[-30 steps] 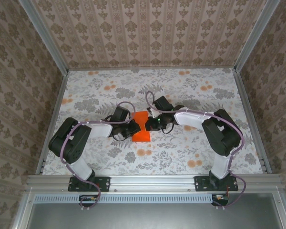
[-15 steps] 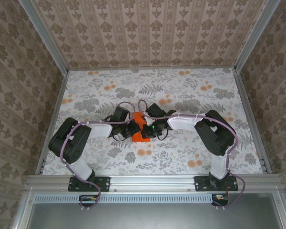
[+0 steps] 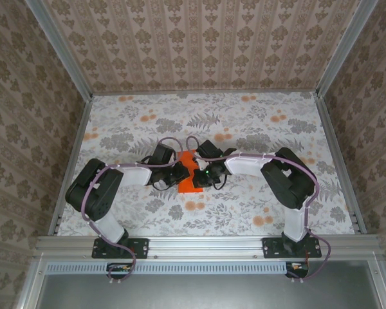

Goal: Fold a paper plane with a square sheet of paper (pick it up from the middle)
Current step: Fold the triangle a second time at the center of the table.

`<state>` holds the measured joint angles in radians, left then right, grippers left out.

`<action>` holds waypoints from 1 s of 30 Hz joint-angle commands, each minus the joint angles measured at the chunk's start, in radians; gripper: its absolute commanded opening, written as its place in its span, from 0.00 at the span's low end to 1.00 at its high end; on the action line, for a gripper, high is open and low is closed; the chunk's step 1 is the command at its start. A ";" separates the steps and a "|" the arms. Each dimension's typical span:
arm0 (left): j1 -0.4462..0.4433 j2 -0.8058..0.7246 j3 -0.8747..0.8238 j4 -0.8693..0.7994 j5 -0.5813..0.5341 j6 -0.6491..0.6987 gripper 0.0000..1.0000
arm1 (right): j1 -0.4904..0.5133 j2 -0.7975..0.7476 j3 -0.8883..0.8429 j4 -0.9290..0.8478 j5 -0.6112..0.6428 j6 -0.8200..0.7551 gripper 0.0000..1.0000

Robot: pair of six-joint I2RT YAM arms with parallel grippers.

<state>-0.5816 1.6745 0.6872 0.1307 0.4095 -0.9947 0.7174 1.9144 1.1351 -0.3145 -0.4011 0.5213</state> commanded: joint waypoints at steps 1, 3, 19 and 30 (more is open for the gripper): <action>0.009 0.016 -0.032 -0.082 -0.067 -0.001 0.12 | 0.002 0.022 0.020 -0.055 0.031 -0.026 0.01; 0.009 0.018 -0.032 -0.085 -0.069 -0.001 0.12 | 0.002 0.020 0.018 -0.060 0.032 -0.030 0.01; 0.022 0.024 -0.064 -0.106 -0.086 0.003 0.10 | -0.012 -0.062 -0.111 -0.022 -0.037 -0.052 0.01; 0.023 0.025 -0.069 -0.088 -0.074 0.004 0.10 | -0.041 -0.177 -0.208 0.006 -0.073 -0.034 0.01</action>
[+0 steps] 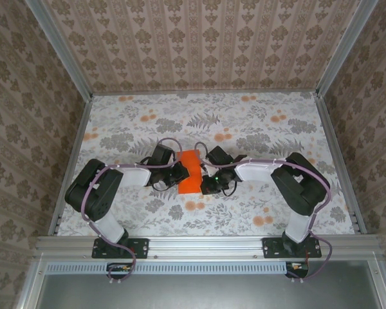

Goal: Fold a paper plane with a square sheet of paper (pick it up from the middle)
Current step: Fold the triangle a second time at the center of the table.

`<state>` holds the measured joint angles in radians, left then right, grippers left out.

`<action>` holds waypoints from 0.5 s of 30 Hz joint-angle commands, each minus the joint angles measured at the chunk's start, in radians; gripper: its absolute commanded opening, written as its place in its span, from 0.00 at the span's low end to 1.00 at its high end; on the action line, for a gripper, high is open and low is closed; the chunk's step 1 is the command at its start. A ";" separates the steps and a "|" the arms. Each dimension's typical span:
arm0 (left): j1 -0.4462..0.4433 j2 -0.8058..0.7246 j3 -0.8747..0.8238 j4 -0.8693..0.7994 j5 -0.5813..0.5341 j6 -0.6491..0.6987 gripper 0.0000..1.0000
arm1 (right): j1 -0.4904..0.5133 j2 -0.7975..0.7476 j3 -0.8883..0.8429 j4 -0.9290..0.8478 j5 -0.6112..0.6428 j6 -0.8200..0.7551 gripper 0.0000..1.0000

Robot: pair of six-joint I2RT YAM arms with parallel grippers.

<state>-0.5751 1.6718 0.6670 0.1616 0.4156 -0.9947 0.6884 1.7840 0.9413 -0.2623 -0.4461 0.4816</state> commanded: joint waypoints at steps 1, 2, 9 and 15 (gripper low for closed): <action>0.017 0.028 -0.049 -0.115 -0.078 0.003 0.10 | -0.010 -0.068 -0.004 -0.032 -0.046 0.014 0.01; 0.015 0.027 -0.049 -0.111 -0.074 0.004 0.10 | -0.009 -0.078 0.007 -0.016 -0.062 0.022 0.01; 0.009 0.029 -0.046 -0.099 -0.067 0.005 0.10 | -0.001 0.024 0.141 -0.002 -0.067 0.038 0.00; 0.006 0.038 -0.035 -0.105 -0.064 0.007 0.10 | 0.005 0.134 0.215 -0.011 -0.063 0.043 0.00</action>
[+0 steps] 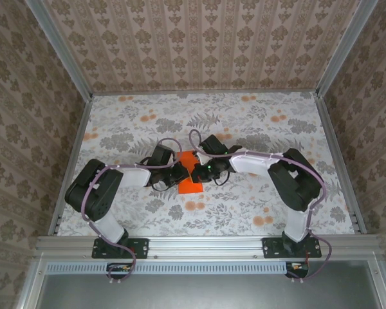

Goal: Fold a paper plane with a square sheet of paper (pick it up from the middle)
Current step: Fold the triangle a second time at the center of the table.

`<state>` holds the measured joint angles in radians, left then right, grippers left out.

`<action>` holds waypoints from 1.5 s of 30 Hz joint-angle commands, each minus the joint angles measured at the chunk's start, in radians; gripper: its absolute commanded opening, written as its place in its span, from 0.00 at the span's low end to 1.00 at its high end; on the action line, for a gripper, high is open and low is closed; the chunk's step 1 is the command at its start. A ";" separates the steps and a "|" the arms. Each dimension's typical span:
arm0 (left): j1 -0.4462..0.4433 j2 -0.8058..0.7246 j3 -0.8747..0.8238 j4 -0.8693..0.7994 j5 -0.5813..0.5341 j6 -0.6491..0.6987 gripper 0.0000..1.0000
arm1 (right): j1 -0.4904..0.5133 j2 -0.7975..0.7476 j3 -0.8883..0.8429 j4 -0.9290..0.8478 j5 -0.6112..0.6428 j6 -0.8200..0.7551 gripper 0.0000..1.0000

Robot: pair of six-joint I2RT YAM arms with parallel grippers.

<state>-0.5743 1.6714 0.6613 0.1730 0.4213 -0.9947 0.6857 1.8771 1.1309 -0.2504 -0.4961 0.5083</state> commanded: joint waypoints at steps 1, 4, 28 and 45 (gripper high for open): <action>0.005 0.039 -0.030 -0.119 -0.072 0.007 0.10 | 0.008 0.049 0.029 -0.028 -0.008 0.014 0.00; 0.005 0.040 -0.028 -0.131 -0.081 0.004 0.10 | 0.008 0.063 0.022 -0.052 0.011 0.002 0.00; 0.003 0.041 -0.023 -0.110 -0.057 0.019 0.08 | -0.005 -0.139 -0.207 0.136 0.038 0.032 0.00; -0.041 -0.014 0.018 0.001 -0.003 0.070 0.17 | -0.006 0.014 -0.137 0.004 0.148 0.033 0.00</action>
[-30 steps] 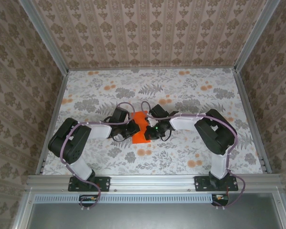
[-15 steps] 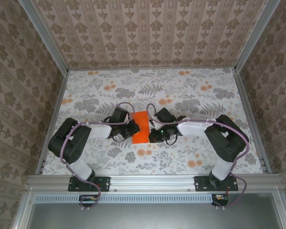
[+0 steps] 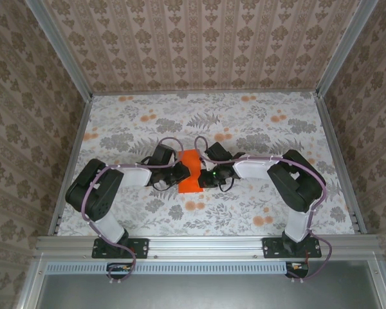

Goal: Fold a paper plane with a square sheet of paper (pick it up from the middle)
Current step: Fold the triangle a second time at the center of the table.

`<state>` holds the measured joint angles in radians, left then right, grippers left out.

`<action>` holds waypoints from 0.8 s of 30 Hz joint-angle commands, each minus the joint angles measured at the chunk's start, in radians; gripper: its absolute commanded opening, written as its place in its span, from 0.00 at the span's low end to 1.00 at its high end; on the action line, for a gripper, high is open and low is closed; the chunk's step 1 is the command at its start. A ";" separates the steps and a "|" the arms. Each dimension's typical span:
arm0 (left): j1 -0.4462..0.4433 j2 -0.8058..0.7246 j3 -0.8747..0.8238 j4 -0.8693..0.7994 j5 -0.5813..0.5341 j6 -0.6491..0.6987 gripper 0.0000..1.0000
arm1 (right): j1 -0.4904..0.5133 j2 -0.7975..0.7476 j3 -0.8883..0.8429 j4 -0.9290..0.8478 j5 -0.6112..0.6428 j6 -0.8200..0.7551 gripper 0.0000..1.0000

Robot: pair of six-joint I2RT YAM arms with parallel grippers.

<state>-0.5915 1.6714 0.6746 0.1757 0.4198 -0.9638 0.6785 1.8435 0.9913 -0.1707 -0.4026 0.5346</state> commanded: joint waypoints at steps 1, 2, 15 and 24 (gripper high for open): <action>-0.035 -0.024 0.005 0.000 -0.008 0.040 0.17 | 0.001 0.051 0.001 -0.077 0.054 0.008 0.00; -0.047 -0.034 0.006 0.001 -0.020 0.040 0.18 | 0.001 0.052 0.001 -0.082 0.058 0.008 0.00; -0.110 -0.006 -0.044 0.082 -0.053 -0.049 0.10 | 0.001 0.069 0.008 -0.102 0.067 0.011 0.00; -0.103 0.013 -0.086 0.082 -0.118 -0.041 0.09 | 0.001 0.075 -0.005 -0.123 0.082 -0.022 0.00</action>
<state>-0.6945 1.6588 0.6228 0.2676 0.3595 -1.0019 0.6785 1.8542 1.0092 -0.1986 -0.4019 0.5312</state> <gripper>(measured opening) 0.096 0.051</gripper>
